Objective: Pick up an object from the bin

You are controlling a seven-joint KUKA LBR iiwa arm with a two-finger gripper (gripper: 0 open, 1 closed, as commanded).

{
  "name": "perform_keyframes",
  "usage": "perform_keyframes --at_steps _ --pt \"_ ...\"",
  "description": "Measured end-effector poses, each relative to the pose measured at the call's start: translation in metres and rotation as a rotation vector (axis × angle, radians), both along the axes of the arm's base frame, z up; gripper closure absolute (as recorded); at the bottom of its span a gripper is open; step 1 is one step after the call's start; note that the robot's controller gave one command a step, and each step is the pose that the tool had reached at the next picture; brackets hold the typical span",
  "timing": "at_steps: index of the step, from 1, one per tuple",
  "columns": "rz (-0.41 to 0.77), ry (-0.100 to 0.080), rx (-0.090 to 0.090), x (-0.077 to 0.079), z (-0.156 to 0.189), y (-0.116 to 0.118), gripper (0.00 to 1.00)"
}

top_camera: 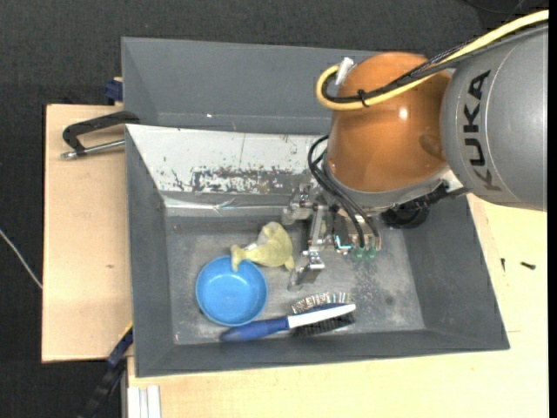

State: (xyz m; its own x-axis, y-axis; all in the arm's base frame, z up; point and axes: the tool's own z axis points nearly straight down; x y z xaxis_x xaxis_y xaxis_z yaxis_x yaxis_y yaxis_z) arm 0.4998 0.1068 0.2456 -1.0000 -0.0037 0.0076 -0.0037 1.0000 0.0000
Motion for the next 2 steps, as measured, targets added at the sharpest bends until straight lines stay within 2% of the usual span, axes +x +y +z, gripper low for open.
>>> perform_keyframes --at_steps 1,2 --pt "0.249 -0.001 0.001 0.0010 -0.1391 0.0367 0.00" --pt "0.247 -0.007 0.002 0.0027 -0.1358 0.0364 1.00"
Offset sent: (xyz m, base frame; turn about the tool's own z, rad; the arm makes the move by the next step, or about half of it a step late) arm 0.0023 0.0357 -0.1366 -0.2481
